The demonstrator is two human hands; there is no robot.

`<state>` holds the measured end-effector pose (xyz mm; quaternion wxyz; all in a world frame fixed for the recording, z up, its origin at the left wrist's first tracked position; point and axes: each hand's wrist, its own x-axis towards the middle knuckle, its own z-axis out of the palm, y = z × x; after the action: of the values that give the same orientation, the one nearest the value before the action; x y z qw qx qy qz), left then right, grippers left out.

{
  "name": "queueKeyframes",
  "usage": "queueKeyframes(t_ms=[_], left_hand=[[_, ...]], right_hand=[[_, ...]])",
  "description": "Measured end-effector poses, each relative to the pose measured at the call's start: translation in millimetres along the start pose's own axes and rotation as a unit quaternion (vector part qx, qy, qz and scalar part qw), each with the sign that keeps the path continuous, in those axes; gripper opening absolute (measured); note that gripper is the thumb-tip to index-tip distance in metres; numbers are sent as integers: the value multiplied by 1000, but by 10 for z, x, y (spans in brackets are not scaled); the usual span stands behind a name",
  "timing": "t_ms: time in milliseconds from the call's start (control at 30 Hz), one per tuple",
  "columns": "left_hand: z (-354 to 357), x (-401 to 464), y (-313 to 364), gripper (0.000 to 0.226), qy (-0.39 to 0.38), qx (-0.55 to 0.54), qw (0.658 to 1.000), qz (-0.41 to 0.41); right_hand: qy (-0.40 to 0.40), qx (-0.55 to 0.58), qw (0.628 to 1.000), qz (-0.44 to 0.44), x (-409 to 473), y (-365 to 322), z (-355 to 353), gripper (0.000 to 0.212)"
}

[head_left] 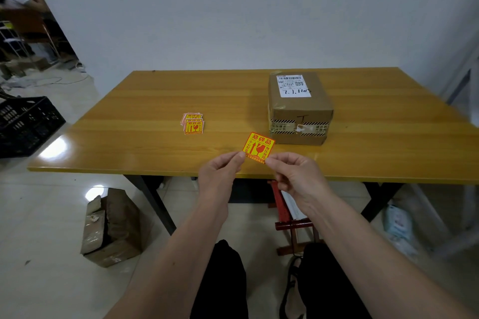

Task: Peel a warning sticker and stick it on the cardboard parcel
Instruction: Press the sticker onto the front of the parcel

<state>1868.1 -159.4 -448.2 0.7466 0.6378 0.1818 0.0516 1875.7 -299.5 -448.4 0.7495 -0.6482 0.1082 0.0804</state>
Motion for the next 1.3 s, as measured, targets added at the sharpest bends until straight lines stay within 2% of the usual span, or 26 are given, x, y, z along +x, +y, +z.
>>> queueKeyframes(t_ms=[267,500,733,1000,1167,1300], left_hand=[[66,41,67,5,-27,7,999,25],[259,35,52,5,-52,75,994,60],[528,123,-27,3,-60,112,989,81],[941,377,-87,8,-75,135,981,113],[1126,521,-257,17,-77,165,974,133],[1280,610,-317,7,-51,213,962,163]], right_hand=[[-1,-48,999,-20,-22,-70,-107,7],[14,-105,993,-47,5,-164,-294,9],[65,-144,985,-76,128,-190,-492,14],[131,-187,964,-139,547,-136,-784,5],[171,-201,954,-145,767,-15,-934,4],[192,-217,946,-143,885,-14,-1027,9]])
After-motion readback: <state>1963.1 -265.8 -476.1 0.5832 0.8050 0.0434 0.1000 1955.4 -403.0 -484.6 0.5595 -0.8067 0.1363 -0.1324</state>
